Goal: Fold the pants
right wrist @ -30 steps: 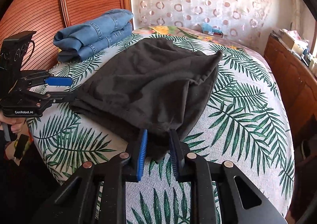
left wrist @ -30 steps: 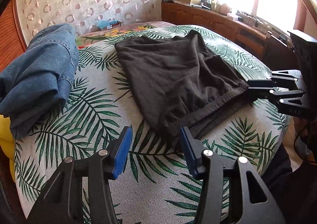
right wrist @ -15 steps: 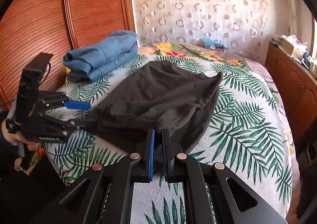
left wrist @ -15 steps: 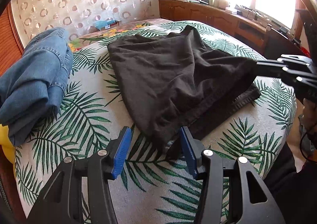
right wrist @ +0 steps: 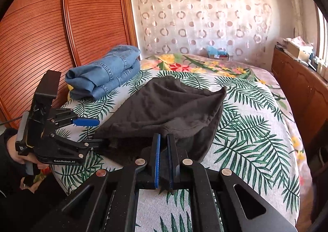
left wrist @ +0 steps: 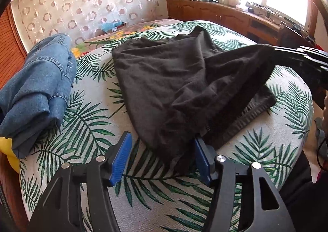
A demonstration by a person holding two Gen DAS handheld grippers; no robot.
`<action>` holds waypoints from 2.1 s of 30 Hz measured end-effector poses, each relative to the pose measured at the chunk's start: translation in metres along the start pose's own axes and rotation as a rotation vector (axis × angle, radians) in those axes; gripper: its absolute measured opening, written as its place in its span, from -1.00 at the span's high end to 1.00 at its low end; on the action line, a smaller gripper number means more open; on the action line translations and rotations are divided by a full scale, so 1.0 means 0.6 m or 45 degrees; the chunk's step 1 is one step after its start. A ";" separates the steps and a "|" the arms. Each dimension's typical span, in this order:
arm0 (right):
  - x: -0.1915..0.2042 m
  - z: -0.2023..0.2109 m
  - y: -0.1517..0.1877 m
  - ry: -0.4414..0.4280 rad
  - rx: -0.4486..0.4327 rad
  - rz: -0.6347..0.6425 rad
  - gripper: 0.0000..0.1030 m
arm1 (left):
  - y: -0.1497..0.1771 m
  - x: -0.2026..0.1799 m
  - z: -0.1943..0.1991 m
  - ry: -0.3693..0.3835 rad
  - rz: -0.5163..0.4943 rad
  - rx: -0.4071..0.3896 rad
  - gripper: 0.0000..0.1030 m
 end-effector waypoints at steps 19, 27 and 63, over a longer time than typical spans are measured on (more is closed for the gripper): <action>-0.015 -0.005 0.030 -0.004 0.068 -0.022 0.89 | 0.011 0.004 0.074 0.087 0.070 -0.189 0.95; -0.020 -0.018 0.046 -0.030 0.110 -0.058 0.91 | 0.030 -0.003 0.069 0.077 0.058 -0.144 0.95; -0.002 -0.009 0.072 0.028 0.161 -0.003 0.96 | 0.046 -0.024 0.060 0.082 0.016 -0.080 0.95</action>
Point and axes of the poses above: each gripper's, at about its wrist camera, not at the fingertips, and z roughly against the way its jaws point, x to its left, y to its underside, the point moved 2 cm from there along -z, roughly the way its jaws point, and after that the axes turned 5 degrees about z, right-handed, at the moved point
